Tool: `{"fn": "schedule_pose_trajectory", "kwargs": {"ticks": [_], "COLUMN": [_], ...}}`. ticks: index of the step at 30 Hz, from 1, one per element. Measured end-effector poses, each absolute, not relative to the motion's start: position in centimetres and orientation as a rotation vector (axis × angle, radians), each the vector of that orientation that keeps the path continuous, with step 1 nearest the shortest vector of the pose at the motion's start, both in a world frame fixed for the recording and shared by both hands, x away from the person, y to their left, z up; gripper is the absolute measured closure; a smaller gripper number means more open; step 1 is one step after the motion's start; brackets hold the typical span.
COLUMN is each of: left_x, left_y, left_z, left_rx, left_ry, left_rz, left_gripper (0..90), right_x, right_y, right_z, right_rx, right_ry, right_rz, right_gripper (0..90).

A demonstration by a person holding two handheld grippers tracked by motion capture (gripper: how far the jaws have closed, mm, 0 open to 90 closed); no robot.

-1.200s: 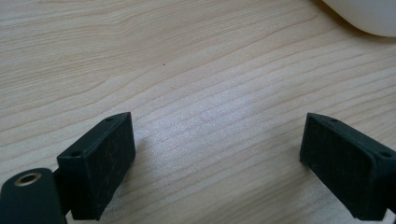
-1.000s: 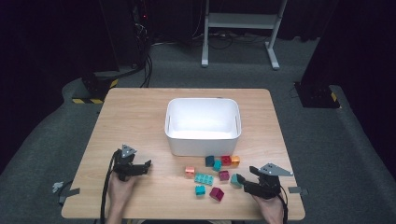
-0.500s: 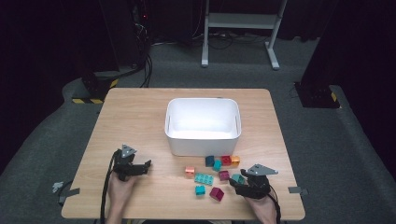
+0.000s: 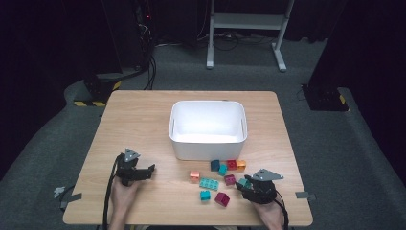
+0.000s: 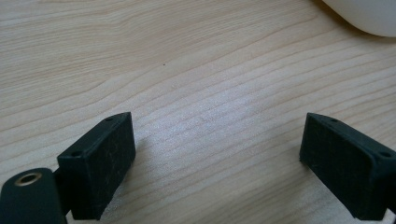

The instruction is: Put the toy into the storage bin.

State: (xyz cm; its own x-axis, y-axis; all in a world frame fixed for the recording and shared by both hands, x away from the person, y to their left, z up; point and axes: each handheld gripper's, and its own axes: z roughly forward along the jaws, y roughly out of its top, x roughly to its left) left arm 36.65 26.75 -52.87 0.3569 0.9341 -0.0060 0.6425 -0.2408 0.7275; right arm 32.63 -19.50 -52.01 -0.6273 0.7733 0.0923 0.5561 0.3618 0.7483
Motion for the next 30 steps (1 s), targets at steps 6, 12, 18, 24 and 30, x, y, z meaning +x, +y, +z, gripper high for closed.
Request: {"fn": "schedule_pose_trajectory", "kwargs": {"ticks": [6, 12, 18, 24, 30], "left_x": [36.6, 36.6, 36.6, 36.6, 36.6], "left_y": [26.7, 26.7, 26.8, 26.8, 26.7], "left_z": [-52.9, -52.9, -52.9, -52.9, -52.9], "left_rx": [1.978, 1.979, 1.979, 1.979, 1.975], "left_ry": [1.366, 1.365, 1.365, 1.365, 1.369], "left_rz": [0.583, 0.583, 0.583, 0.583, 0.585], "left_gripper": [10.5, 10.5, 10.5, 10.5, 11.0], "right_x": [32.7, 32.8, 33.0, 33.4, 33.9], "right_y": [-19.9, -20.1, -20.2, -20.8, -20.5], "right_z": [-51.7, -51.2, -50.4, -48.8, -47.3], "right_rx": [1.183, 1.188, 1.176, 1.170, 1.150], "right_ry": [2.329, 2.311, 2.304, 2.273, 2.271], "right_rz": [1.138, 1.147, 1.149, 1.169, 1.170], "right_gripper": [50.8, 51.3, 51.6, 52.3, 52.8]}}
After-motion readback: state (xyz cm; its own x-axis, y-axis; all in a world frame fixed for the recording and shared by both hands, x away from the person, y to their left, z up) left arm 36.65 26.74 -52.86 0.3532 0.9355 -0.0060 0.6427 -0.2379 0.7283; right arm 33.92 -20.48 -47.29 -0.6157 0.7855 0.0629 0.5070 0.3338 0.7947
